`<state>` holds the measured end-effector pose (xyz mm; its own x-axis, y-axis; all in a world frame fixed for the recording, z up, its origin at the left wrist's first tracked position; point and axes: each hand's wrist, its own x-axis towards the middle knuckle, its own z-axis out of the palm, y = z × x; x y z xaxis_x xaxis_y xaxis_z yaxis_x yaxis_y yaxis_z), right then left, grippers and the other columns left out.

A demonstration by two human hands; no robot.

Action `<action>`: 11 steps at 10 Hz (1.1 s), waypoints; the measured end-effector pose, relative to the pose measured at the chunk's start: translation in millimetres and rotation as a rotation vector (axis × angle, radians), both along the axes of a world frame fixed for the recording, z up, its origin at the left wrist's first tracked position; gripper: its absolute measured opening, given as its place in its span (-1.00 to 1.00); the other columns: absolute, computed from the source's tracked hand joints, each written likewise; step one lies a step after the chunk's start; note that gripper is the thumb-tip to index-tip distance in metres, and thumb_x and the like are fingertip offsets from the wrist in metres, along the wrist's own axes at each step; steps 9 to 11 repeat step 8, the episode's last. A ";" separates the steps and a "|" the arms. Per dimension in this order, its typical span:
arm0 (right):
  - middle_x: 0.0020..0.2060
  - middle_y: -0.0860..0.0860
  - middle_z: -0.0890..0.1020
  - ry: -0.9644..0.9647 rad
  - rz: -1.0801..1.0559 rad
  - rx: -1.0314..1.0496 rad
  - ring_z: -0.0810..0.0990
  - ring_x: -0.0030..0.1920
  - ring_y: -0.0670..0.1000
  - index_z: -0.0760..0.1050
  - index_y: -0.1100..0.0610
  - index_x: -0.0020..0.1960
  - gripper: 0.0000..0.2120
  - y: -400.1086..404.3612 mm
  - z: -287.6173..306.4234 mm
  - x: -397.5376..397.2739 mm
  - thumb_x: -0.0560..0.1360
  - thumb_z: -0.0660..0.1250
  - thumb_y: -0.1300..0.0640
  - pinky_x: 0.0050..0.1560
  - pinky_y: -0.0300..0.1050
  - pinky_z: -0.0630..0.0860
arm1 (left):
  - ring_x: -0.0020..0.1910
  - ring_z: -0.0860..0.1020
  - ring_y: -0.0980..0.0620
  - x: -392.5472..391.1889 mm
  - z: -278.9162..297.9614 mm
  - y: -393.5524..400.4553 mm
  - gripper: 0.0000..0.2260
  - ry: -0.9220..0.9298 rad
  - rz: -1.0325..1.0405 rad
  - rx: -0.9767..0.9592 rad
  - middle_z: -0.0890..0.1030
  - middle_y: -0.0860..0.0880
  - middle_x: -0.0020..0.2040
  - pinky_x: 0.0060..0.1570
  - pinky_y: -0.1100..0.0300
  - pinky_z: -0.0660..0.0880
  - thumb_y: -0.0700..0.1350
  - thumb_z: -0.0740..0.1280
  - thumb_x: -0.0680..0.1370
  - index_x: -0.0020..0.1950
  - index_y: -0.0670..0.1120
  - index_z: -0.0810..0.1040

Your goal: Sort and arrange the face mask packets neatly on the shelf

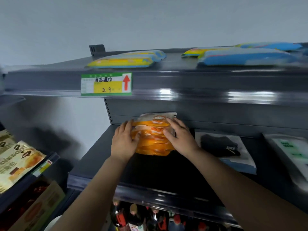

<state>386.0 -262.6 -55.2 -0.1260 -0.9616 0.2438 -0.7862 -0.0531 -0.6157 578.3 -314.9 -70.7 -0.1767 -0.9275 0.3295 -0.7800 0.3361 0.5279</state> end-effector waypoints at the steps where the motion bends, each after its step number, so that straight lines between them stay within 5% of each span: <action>1: 0.53 -0.04 0.09 0.109 -0.013 0.063 0.07 0.51 0.04 0.15 -0.07 0.50 -0.51 -10.1 -7.6 6.3 0.59 0.08 -0.11 0.45 -0.05 0.14 | 0.48 0.18 -0.14 1.7 -11.2 -8.1 -0.49 -0.043 -0.028 0.079 0.21 -0.10 0.52 0.41 0.00 0.17 0.06 0.16 0.60 0.52 -0.02 0.16; 4: 0.51 -0.04 0.14 0.138 -0.040 0.099 0.13 0.50 0.03 0.21 -0.03 0.48 -0.53 -23.7 -20.1 -2.2 0.60 0.08 -0.08 0.43 -0.05 0.23 | 0.44 0.29 -0.14 -7.2 -23.5 -21.8 -0.50 0.033 -0.113 0.130 0.18 -0.07 0.53 0.41 -0.08 0.24 0.14 0.12 0.59 0.51 0.07 0.16; 8: 0.54 -0.06 0.05 0.212 -0.054 0.065 0.06 0.51 0.06 0.06 -0.07 0.52 -0.45 0.1 -10.0 5.5 0.58 0.07 -0.16 0.46 0.00 0.14 | 0.55 -0.03 0.03 -10.1 -18.3 -14.2 -0.49 -0.215 -0.090 -0.048 0.04 0.03 0.57 0.48 0.00 -0.04 0.15 0.05 0.61 0.53 0.06 0.09; 11: 0.54 -0.06 0.05 0.212 -0.054 0.065 0.06 0.51 0.06 0.06 -0.07 0.52 -0.45 0.1 -10.0 5.5 0.58 0.07 -0.16 0.46 0.00 0.14 | 0.55 -0.03 0.03 -10.1 -18.3 -14.2 -0.49 -0.215 -0.090 -0.048 0.04 0.03 0.57 0.48 0.00 -0.04 0.15 0.05 0.61 0.53 0.06 0.09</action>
